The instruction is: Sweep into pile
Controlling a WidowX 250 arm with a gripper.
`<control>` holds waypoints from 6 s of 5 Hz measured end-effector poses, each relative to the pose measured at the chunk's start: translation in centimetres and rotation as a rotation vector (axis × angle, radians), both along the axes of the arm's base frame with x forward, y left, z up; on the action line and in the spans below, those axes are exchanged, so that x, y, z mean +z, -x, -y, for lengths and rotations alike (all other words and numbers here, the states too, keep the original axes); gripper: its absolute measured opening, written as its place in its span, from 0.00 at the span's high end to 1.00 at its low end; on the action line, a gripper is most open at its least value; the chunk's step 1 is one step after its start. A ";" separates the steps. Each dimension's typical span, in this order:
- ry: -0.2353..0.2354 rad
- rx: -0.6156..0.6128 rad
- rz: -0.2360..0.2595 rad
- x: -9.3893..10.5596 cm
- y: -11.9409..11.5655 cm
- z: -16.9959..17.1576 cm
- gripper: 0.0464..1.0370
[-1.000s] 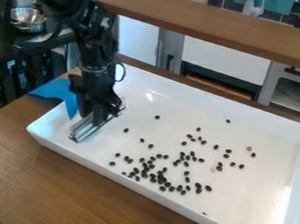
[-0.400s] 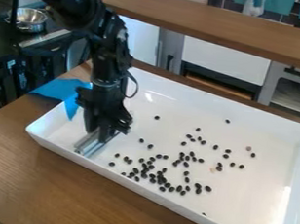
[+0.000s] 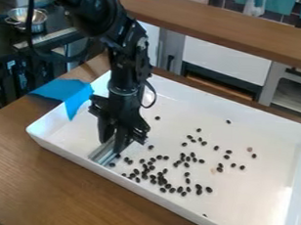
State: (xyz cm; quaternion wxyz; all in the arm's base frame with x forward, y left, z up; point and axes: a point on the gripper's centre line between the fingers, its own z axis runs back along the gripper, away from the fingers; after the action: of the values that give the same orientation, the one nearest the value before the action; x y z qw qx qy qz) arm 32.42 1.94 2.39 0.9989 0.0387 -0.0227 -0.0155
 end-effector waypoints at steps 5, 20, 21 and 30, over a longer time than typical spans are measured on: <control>0.073 0.008 -0.037 0.0 0.3 10.1 0.71; -0.067 0.042 -0.002 0.6 -8.3 -3.8 0.71; -0.047 0.029 -0.028 0.6 -8.0 -2.1 0.71; 0.016 -0.088 -0.020 1.2 -7.6 9.8 0.71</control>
State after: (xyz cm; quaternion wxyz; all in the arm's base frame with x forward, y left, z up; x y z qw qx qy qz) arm 40.05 -7.85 3.61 0.9977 0.0294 -0.0145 -0.0594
